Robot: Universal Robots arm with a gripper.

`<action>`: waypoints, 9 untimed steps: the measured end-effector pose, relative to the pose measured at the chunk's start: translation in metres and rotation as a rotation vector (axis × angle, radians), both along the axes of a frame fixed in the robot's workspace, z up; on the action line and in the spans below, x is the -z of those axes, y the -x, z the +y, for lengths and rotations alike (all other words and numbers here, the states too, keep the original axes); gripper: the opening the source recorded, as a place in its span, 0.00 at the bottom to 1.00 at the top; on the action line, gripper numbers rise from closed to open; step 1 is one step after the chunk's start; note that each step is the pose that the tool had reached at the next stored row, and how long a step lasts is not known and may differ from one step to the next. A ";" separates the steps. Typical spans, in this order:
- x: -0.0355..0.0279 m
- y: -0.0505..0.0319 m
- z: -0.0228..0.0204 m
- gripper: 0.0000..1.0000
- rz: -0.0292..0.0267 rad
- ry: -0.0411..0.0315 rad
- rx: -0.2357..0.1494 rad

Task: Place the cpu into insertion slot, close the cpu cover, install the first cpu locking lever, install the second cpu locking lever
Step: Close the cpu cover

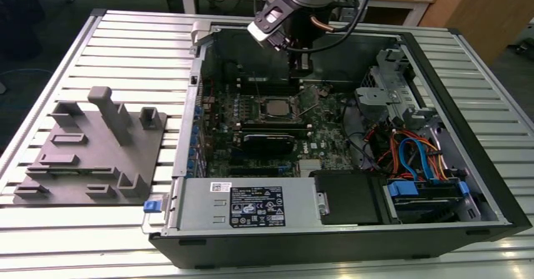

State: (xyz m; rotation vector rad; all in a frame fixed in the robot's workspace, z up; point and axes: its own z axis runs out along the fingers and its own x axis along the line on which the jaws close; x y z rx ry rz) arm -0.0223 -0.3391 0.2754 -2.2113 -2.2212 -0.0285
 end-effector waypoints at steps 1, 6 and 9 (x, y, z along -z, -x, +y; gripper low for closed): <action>0.0000 -0.0006 0.0000 0.10 0.0000 0.0000 0.000; 0.0000 -0.0030 0.0000 0.10 0.0000 0.0001 0.000; 0.0000 -0.0038 0.0000 0.10 0.0001 0.0001 0.000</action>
